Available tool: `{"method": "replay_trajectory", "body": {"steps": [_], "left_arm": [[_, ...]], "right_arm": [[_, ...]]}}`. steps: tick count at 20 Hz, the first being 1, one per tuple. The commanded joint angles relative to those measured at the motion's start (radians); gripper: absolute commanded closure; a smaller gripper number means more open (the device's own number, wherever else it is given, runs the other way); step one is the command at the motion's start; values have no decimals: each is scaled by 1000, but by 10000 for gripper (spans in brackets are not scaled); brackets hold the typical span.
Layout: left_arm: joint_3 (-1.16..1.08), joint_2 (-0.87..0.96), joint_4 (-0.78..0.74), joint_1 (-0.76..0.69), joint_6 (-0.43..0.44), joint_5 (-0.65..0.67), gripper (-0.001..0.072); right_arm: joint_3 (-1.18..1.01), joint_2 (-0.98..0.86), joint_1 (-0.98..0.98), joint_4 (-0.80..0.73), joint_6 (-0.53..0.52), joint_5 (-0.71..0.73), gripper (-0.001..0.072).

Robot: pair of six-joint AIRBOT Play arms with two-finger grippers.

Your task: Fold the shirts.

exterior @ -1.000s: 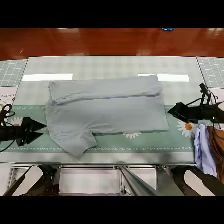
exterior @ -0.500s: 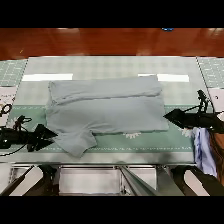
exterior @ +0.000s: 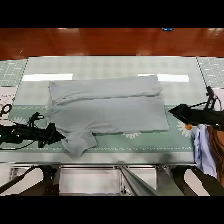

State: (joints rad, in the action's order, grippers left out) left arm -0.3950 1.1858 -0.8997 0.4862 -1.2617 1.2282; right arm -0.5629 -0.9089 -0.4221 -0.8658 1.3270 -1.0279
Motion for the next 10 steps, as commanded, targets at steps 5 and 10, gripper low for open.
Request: {"method": "replay_trajectory", "body": {"steps": [5,10], "left_arm": [[-16,1,7,11,50,17,690],[-16,1,8,11,50,13,690]], "right_arm": [[90,0,-205,-215,68,-193,296],[129,-85,-203,-81,-3,-164,296]]}}
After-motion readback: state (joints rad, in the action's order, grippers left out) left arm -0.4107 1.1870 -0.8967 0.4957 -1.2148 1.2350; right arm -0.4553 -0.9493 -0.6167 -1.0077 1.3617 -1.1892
